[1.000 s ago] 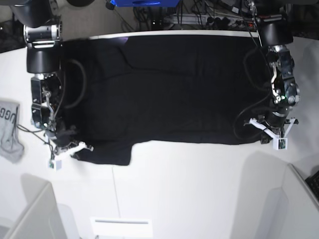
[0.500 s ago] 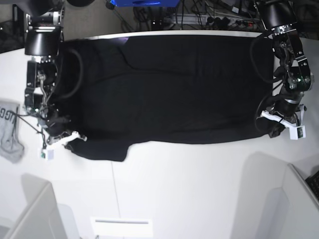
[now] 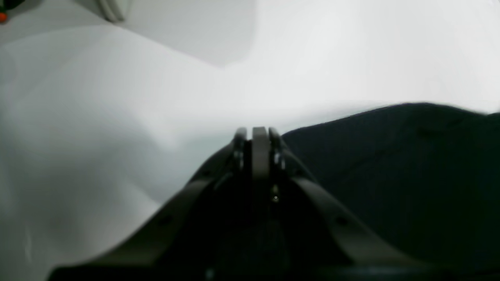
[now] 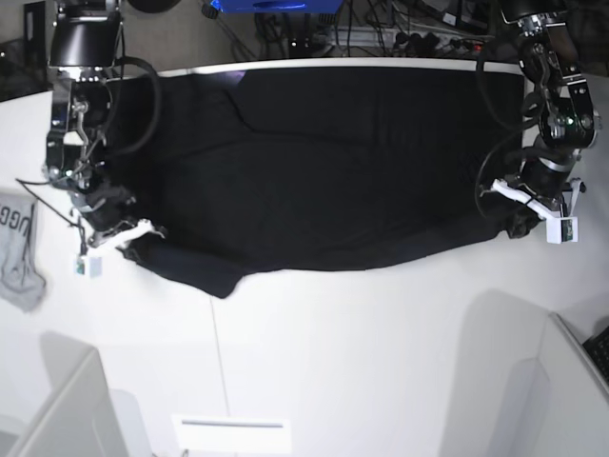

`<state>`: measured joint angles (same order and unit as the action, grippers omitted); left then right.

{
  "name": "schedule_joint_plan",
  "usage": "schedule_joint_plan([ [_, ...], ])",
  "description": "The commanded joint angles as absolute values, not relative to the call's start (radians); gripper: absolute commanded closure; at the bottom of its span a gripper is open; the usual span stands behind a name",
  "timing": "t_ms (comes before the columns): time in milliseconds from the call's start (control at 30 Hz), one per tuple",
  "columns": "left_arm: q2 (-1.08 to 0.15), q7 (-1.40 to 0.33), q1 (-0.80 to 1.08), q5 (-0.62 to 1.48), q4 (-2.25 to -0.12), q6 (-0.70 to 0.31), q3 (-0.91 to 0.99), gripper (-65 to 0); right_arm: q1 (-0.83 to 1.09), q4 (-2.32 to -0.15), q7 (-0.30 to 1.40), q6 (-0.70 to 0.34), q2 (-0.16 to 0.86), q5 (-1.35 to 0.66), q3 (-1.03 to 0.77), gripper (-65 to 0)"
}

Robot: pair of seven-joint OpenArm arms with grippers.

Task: Fold the T-shirt properly
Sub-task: 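Lift the hem and fold it over onto the collar edge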

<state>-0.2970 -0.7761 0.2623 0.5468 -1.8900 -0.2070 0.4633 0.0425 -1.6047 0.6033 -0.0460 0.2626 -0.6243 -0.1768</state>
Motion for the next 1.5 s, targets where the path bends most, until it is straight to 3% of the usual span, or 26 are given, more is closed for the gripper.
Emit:
schedule_joint_plan([
  [0,-0.312,-0.759,0.268,0.553,-1.914,-0.206,0.469,0.0,0.035,-1.638,0.604,-0.056,0.271,-0.633,-0.199,0.0],
  [167,-0.309,-0.759,0.306,0.555,-1.939,-0.217,0.521,0.0,0.050,-1.682,0.650,-0.059,0.259,-0.633,-0.237,0.0],
  [667,-0.309,-0.762,0.386,0.555,-1.943,-0.403,0.680,0.0,0.151,-1.814,0.682,-0.061,0.197,-0.634,-0.280,0.0],
  [900,-0.311,-0.762,0.400,0.555,-1.943,-0.406,0.682,0.0,0.154,-1.882,0.771,-0.062,0.133,-0.634,-0.355,0.0],
  [1200,-0.311,-0.762,0.409,0.555,-1.959,-0.406,0.682,0.0,0.168,-1.890,0.785,-0.064,0.127,-0.636,-0.380,0.0],
  [1467,-0.309,-0.762,0.409,0.555,-1.959,-0.406,0.684,0.0,0.176,-1.900,0.883,-0.061,0.131,-0.817,-0.516,0.0],
])
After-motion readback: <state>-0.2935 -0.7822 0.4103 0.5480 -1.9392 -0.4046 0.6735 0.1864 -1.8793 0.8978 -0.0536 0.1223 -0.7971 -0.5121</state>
